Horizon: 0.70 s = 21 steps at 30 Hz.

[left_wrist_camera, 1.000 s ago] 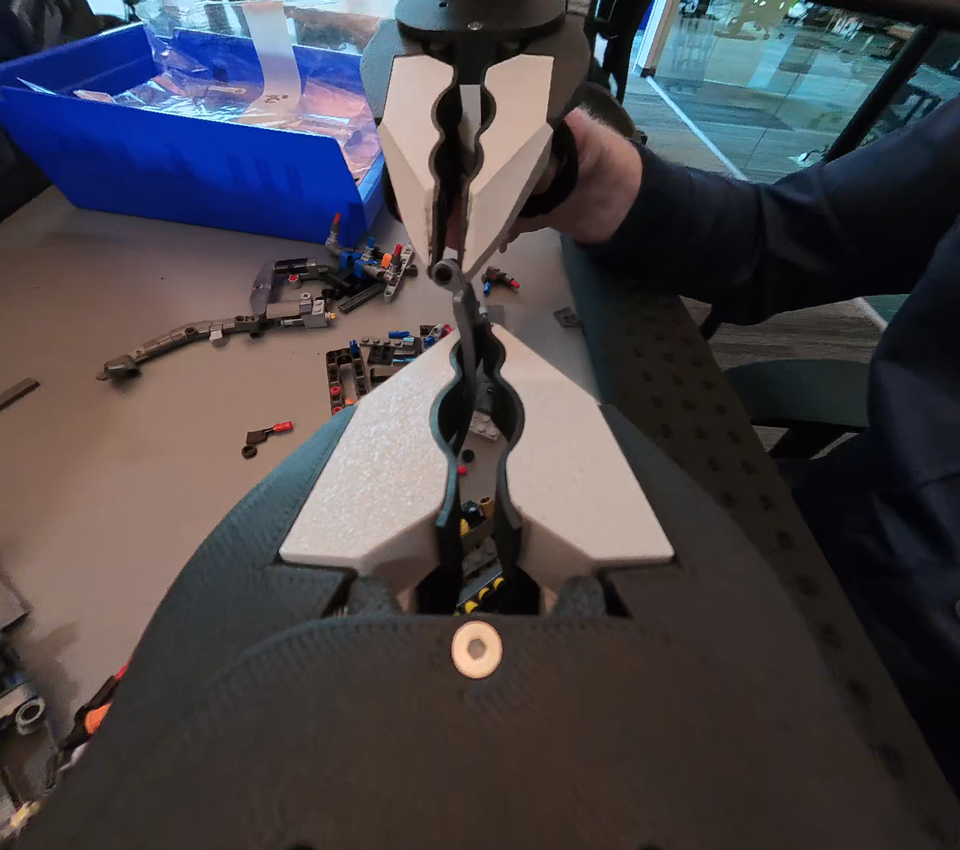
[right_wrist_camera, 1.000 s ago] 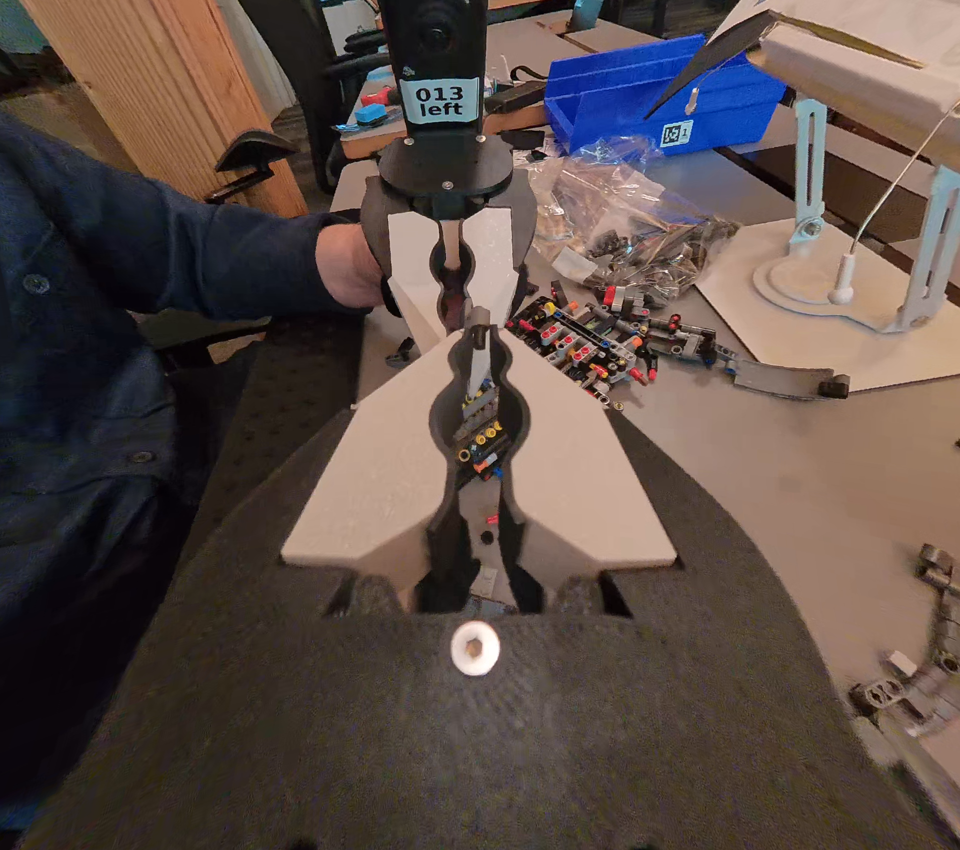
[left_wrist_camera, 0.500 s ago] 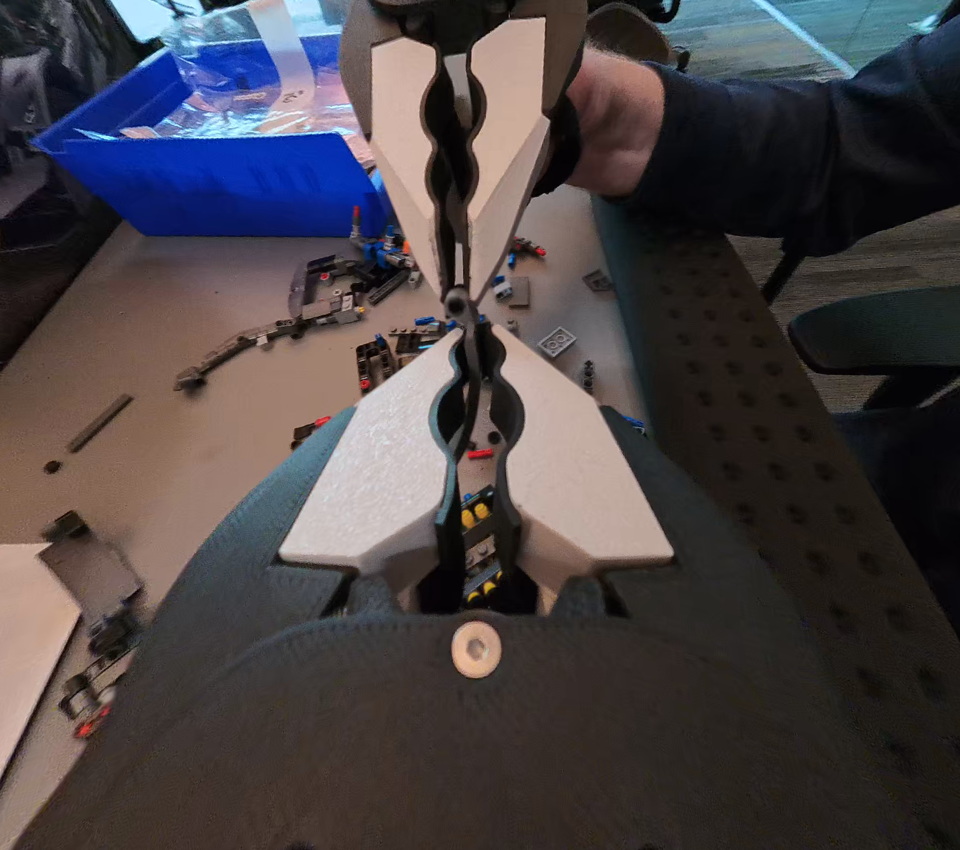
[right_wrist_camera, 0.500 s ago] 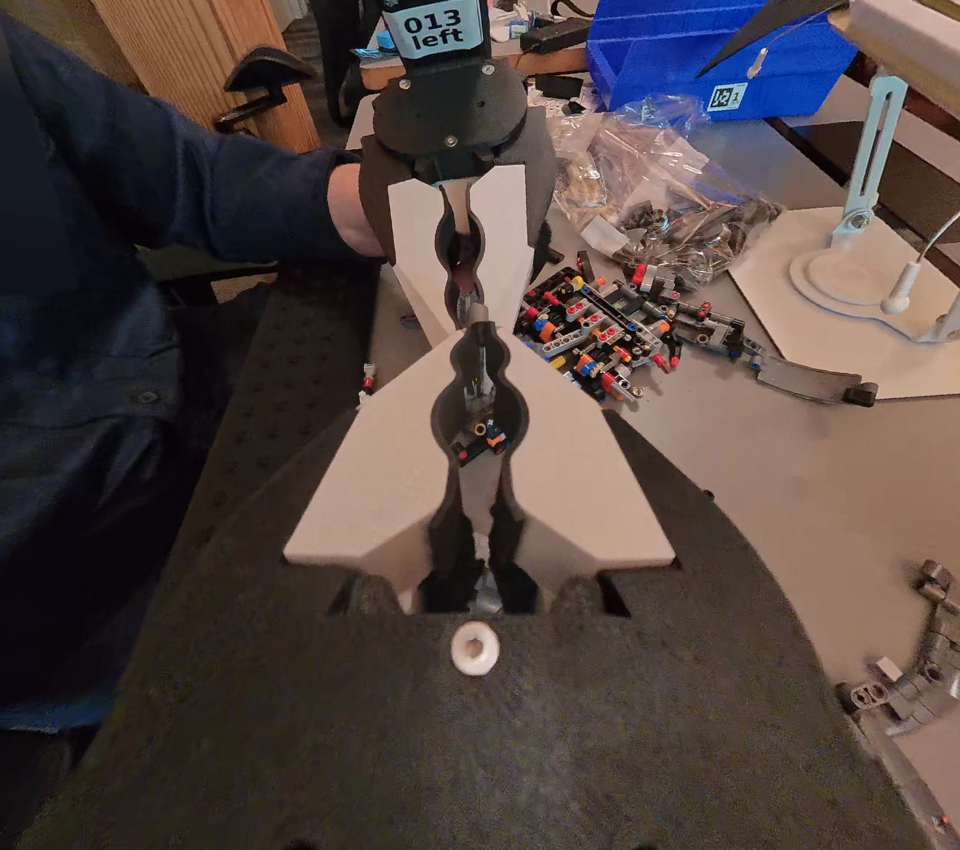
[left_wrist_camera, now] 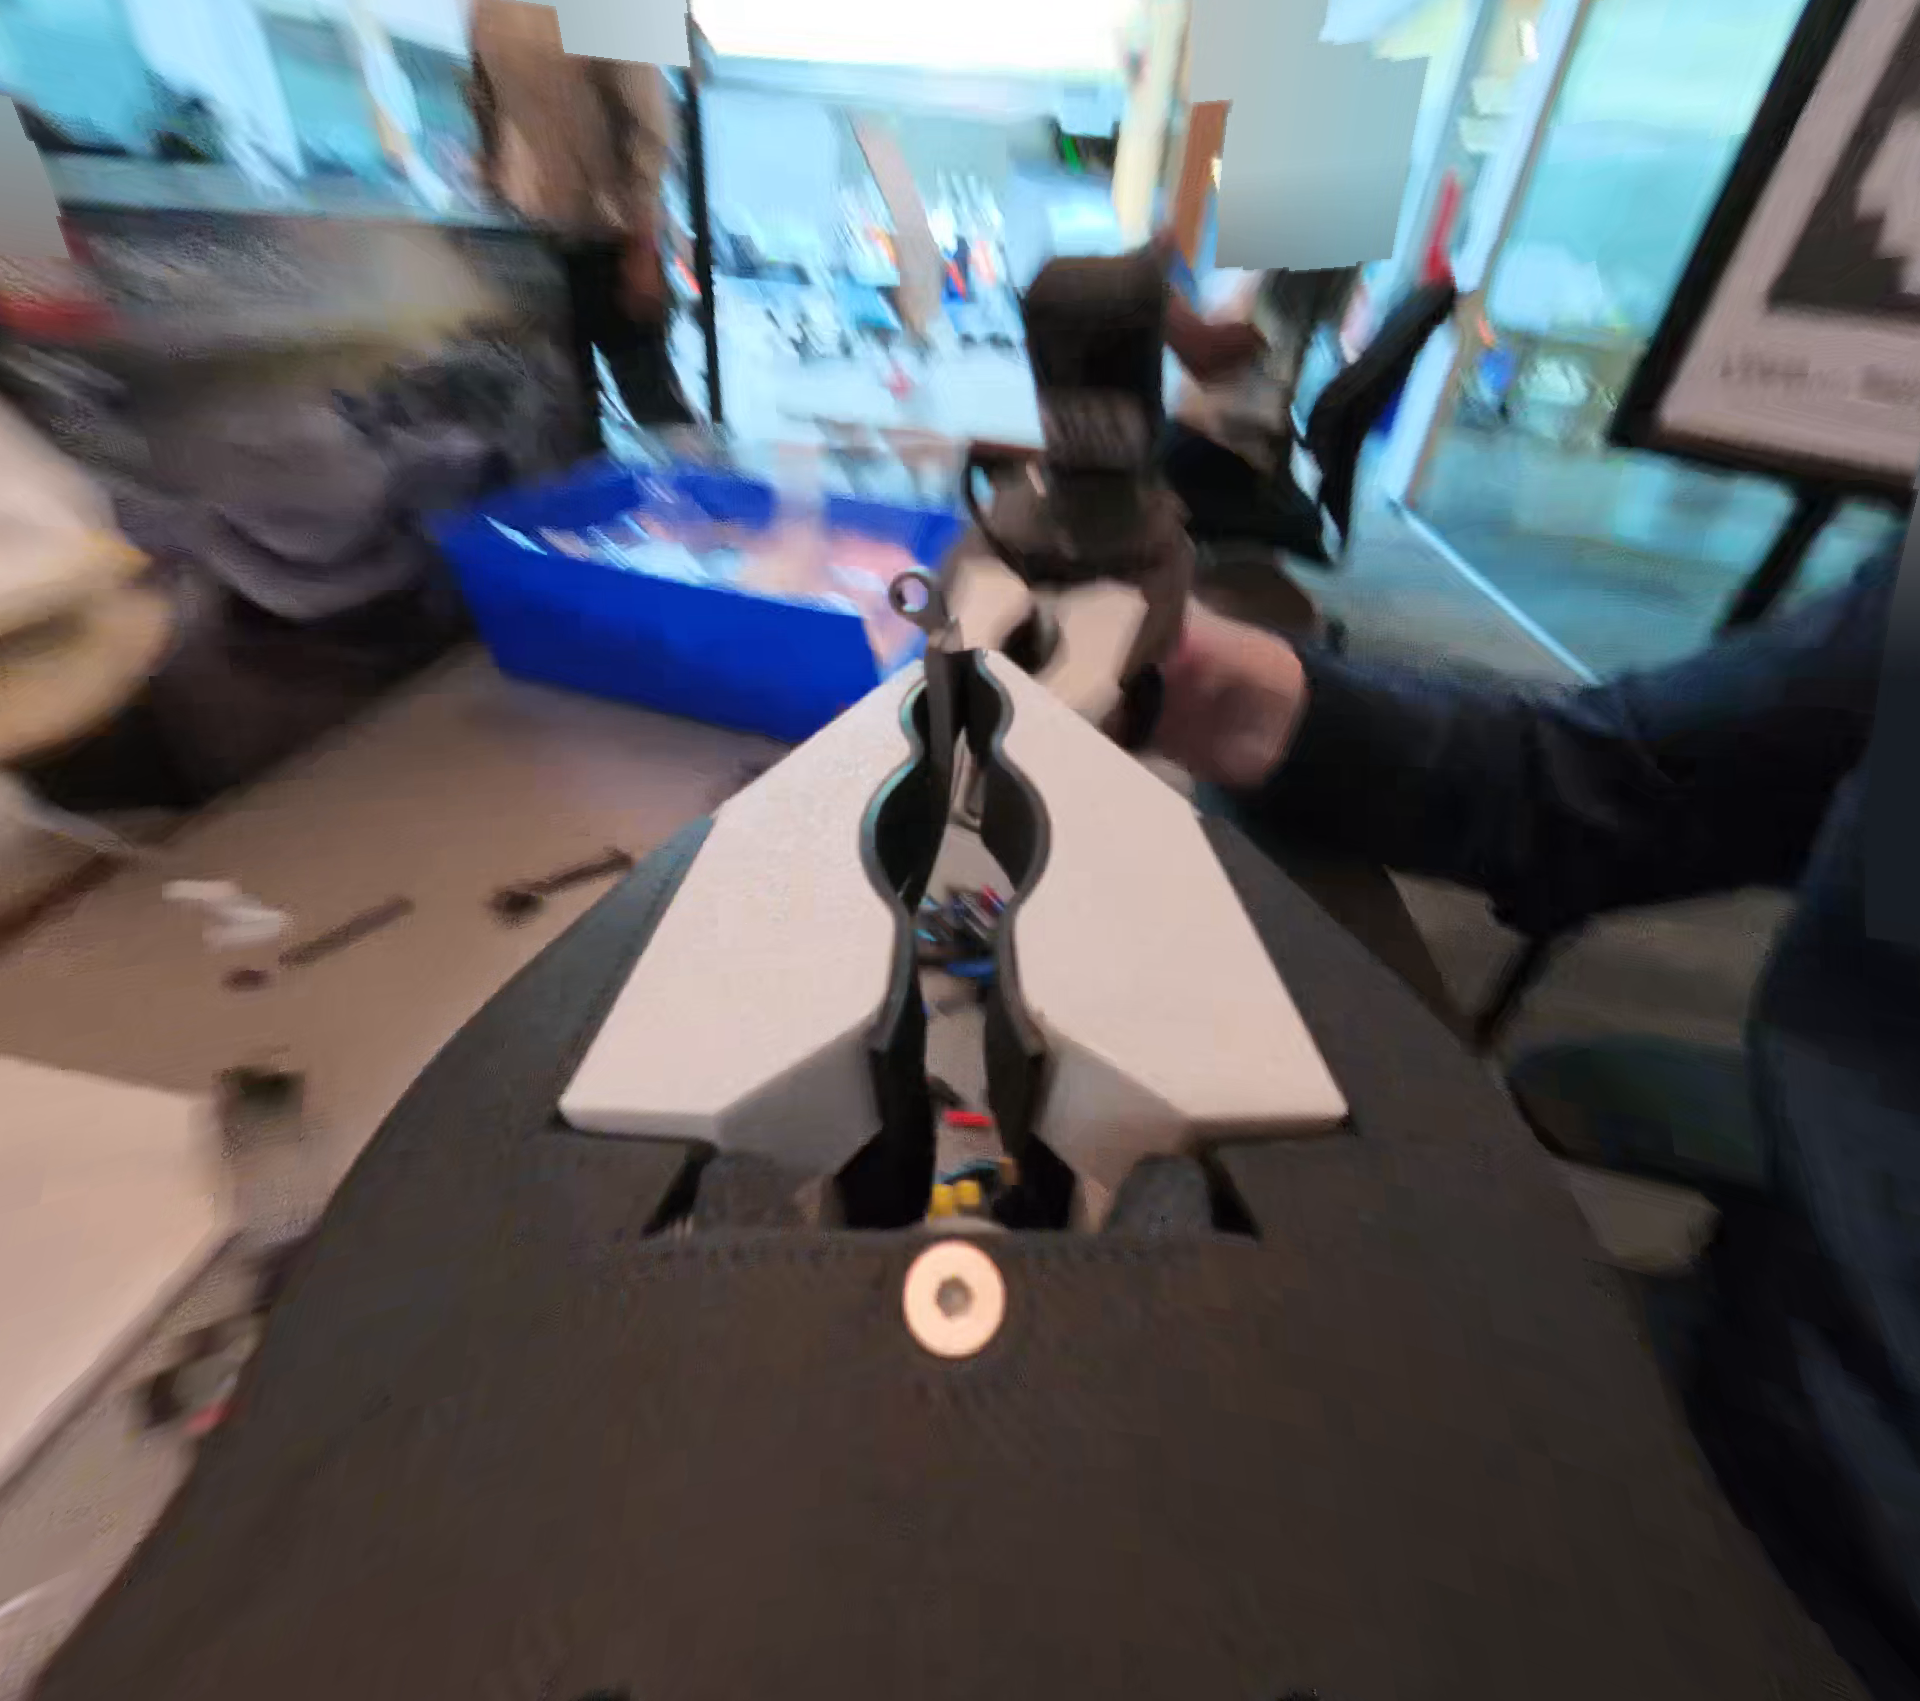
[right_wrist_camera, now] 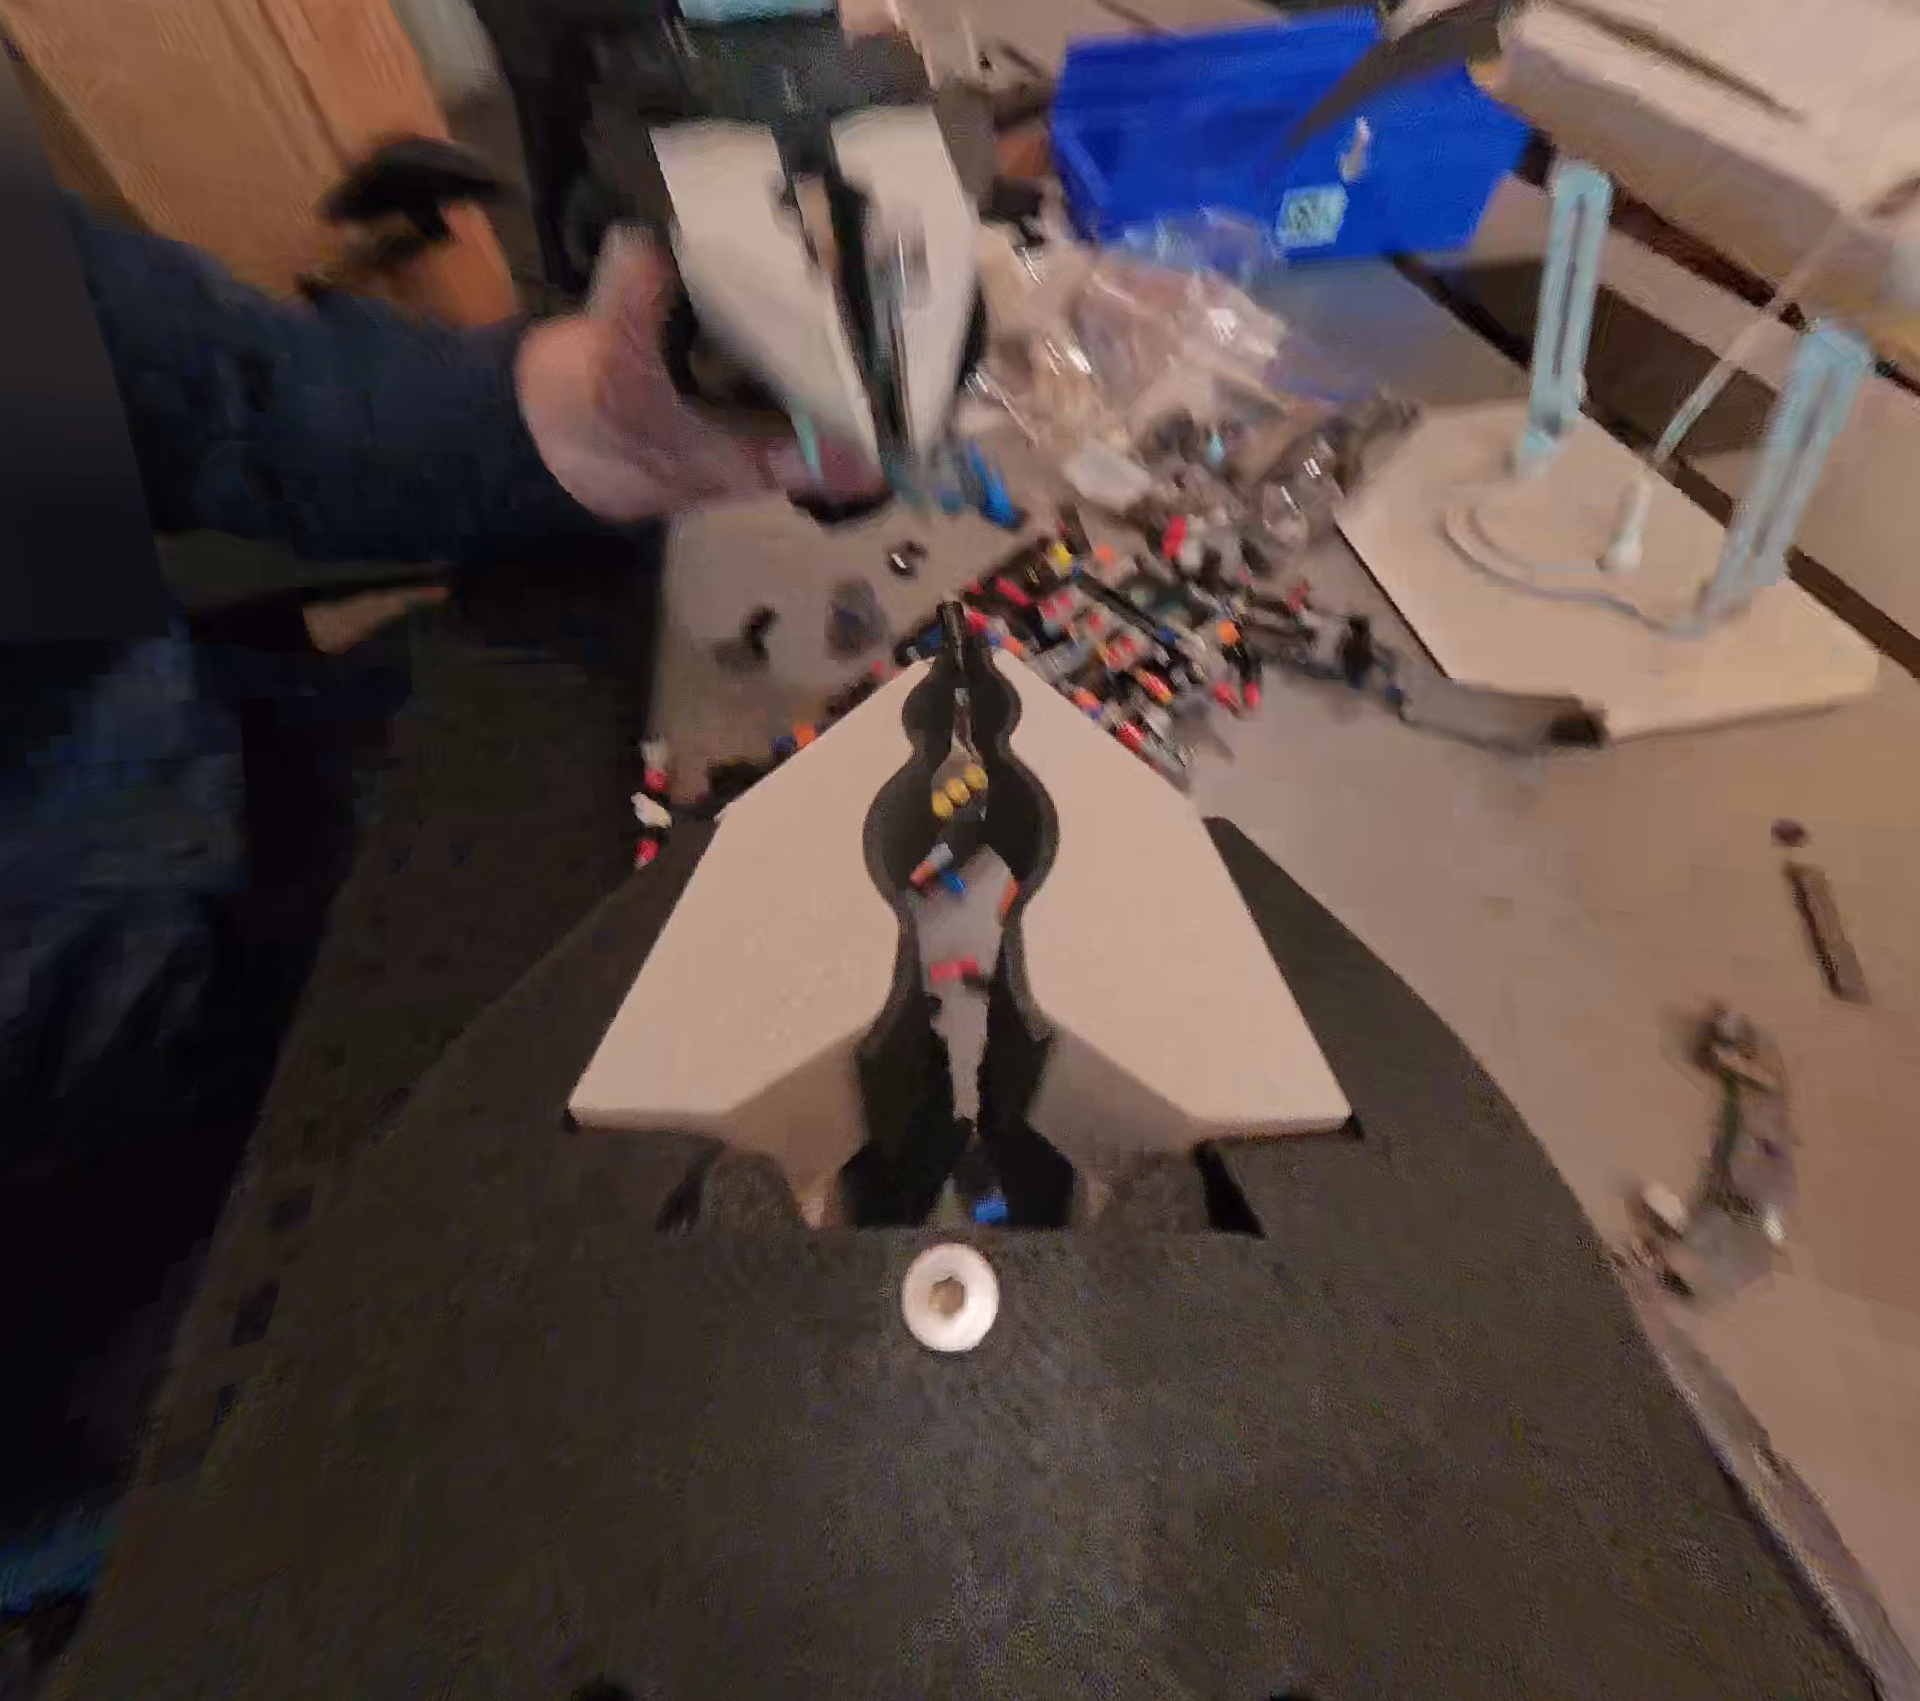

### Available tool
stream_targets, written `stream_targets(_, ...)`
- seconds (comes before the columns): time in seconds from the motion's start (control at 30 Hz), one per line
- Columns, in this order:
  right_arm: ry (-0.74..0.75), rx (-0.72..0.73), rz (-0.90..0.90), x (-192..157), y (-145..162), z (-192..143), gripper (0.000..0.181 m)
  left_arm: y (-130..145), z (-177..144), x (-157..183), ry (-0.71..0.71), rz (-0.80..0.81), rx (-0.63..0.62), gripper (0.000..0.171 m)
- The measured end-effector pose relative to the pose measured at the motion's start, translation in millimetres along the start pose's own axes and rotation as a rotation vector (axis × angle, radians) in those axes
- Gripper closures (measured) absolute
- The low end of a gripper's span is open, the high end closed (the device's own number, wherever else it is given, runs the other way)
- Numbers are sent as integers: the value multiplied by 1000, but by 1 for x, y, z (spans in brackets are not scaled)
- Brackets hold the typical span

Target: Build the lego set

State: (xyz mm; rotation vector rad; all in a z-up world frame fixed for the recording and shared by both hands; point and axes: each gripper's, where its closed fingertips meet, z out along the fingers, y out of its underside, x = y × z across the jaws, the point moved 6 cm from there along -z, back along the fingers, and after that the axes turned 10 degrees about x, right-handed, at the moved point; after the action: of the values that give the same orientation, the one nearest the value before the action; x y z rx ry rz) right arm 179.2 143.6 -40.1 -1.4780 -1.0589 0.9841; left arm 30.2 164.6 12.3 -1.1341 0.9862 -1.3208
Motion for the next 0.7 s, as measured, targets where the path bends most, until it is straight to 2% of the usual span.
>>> stream_targets(0.03, 6, -9, 27, 1, 4, -2, 181, -11, -14, -6, -58, 67, 12, 171)
stream_targets(0.07, -16, 24, 55, -1, 1, -3, 181, -7, -18, -5, -66, 101, -29, 171)
stream_targets(0.13, -25, -25, 52, 2, 6, -4, 181, 13, -9, -5, -34, 57, -78, 171)
stream_targets(0.2, 13, -121, 46, 10, 20, -3, 181, 22, 3, -3, 16, 49, -111, 171)
stream_targets(0.27, 19, -208, 54, 14, 37, -5, 180, 30, 7, -1, 109, -35, -126, 171)
stream_targets(0.33, 36, -288, 36, 15, 46, -9, 180, 35, 6, -10, 58, -62, -96, 171)
stream_targets(0.4, -4, -350, 72, 12, 58, -9, 179, 37, 6, -13, 72, -92, -93, 171)
stream_targets(0.47, -5, -442, 96, 14, 72, -6, 169, 34, 6, -14, 90, -122, -60, 171)
stream_targets(0.57, -2, -502, 92, 16, 81, -1, 160, 35, 6, -17, 103, -184, -30, 171)
stream_targets(0.63, 12, -465, 64, 16, 73, 1, 160, 35, 8, -19, 118, -231, -4, 171)
stream_targets(0.7, 12, -336, 38, 13, 53, 5, 166, 35, 11, -20, 132, -265, 23, 171)
